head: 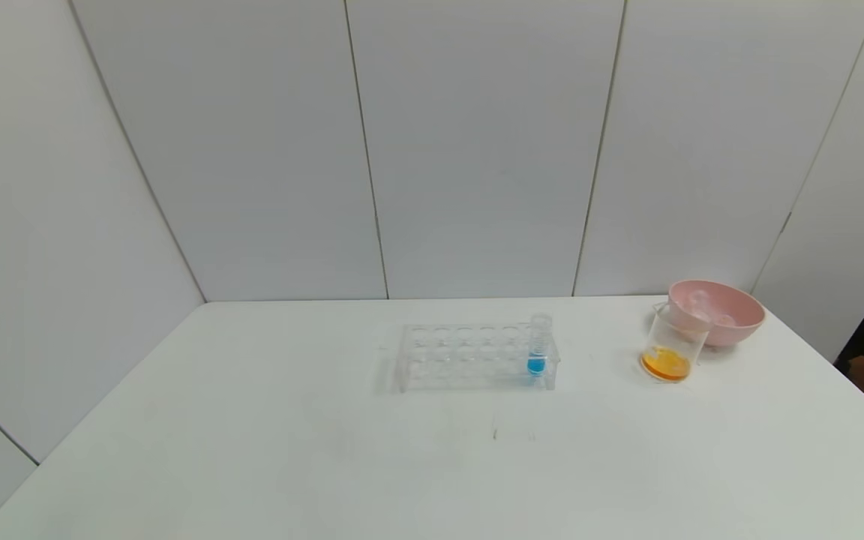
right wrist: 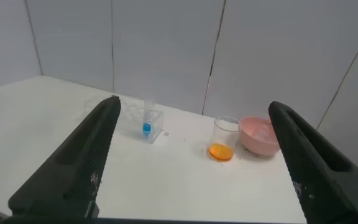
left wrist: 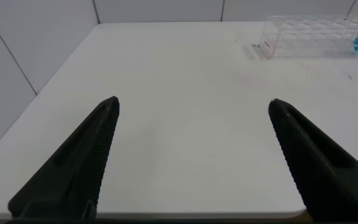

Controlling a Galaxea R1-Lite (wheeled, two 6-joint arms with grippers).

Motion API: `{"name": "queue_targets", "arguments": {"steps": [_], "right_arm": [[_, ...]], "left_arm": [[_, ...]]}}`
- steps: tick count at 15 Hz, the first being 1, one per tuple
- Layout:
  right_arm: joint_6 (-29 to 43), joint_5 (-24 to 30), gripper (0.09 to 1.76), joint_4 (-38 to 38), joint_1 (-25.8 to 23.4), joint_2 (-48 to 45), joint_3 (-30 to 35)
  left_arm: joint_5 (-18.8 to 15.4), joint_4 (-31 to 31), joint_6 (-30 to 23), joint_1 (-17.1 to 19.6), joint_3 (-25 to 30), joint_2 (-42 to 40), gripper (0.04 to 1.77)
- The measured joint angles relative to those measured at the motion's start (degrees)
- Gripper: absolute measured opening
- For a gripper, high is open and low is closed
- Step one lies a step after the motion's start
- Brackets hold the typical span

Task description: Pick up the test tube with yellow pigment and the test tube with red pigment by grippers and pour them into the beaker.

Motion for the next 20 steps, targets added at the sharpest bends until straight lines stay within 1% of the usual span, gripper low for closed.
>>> {"name": "queue_targets", "arguments": {"steps": [1,4,5,9,15,17,19,20], "right_arm": [[-0.16,-1.40,1.70,0.30,0.20,-2.17,0.22],[-1.91,-9.09,1.70,0.16,0.89,-8.02,2.01],[-2.22,-10.19,1.70,0.13,1.07,-9.86,3.10],[-3.50,-12.84,1.71,-1.82,1.67,-15.70,10.34],[-3.63,-13.30,1.71,-2.39,1.78,-17.18,23.66],[-3.34,-14.24,1.71,2.10,1.78,-17.25,25.48],[-3.58,-17.34,1.71,6.06,1.78,-17.25,25.97],[-3.15,-17.96,1.71,6.83,1.78,-17.27,25.97]], "left_arm": [[0.00,0.00,0.00,0.00,0.00,0.00,1.72],[0.00,0.00,0.02,0.00,0.00,0.00,1.72],[0.00,0.00,0.00,0.00,0.00,0.00,1.72],[0.00,0.00,0.00,0.00,0.00,0.00,1.72],[0.00,0.00,0.00,0.00,0.00,0.00,1.72],[0.00,0.00,0.00,0.00,0.00,0.00,1.72],[0.00,0.00,0.00,0.00,0.00,0.00,1.72],[0.00,0.00,0.00,0.00,0.00,0.00,1.72]]}}
